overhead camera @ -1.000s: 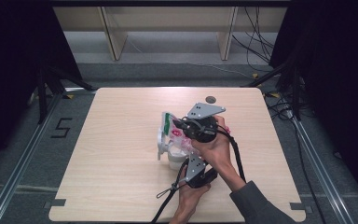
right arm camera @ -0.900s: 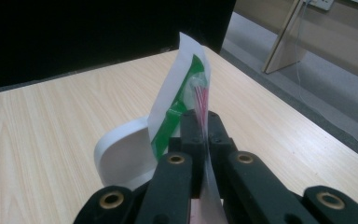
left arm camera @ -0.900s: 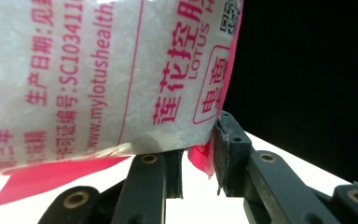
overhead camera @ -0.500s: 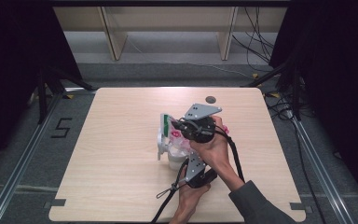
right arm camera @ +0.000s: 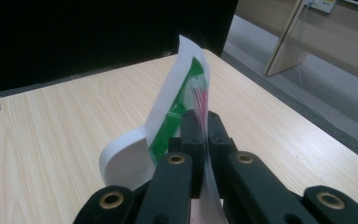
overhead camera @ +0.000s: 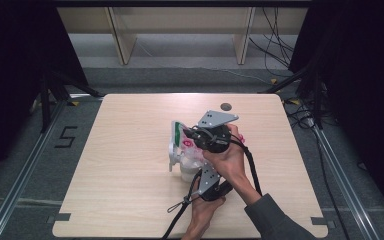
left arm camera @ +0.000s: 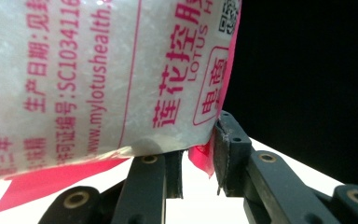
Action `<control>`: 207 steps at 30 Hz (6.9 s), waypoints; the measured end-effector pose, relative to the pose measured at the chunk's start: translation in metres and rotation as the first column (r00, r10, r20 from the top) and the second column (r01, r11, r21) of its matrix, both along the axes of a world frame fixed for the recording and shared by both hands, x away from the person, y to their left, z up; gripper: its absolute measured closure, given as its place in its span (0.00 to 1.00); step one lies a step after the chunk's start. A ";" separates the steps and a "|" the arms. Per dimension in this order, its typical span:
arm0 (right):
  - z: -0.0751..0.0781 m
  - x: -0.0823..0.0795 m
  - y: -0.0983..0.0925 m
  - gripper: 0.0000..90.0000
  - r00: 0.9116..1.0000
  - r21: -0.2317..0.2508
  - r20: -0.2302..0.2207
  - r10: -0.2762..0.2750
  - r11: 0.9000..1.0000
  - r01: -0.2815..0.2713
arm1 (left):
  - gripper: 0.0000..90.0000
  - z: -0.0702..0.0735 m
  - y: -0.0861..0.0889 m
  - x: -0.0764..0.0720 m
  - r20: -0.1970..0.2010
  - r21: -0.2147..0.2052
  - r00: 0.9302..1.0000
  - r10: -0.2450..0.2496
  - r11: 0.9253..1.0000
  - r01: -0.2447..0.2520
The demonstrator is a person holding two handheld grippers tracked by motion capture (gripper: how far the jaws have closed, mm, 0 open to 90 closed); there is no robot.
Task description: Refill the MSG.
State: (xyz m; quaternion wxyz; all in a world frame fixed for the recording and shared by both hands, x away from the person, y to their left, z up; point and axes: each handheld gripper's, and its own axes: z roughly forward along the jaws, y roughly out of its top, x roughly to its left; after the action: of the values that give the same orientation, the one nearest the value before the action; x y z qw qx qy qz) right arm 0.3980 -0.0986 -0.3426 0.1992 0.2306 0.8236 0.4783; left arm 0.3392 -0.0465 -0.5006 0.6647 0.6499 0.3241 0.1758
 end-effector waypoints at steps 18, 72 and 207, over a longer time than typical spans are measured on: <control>-0.002 -0.002 0.002 1.00 1.000 -0.003 -0.001 -0.011 1.000 0.011 | 0.83 0.000 -0.001 0.000 0.005 0.002 1.000 0.004 1.000 -0.004; -0.002 -0.002 0.003 1.00 1.000 0.006 -0.015 0.011 1.000 -0.011 | 0.83 0.000 0.002 0.000 -0.005 0.008 1.000 0.022 1.000 -0.022; -0.107 -0.059 -0.223 1.00 0.919 0.261 -0.172 -0.355 0.883 0.390 | 0.35 0.007 0.102 -0.041 -0.129 0.206 0.990 0.054 0.978 -0.026</control>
State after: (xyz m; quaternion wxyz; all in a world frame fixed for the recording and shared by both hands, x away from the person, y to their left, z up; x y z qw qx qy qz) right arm 0.3389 -0.3214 -0.4497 0.2018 0.4393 0.6953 0.5318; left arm 0.2985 0.0557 -0.4938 0.5678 0.7181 0.3613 0.1772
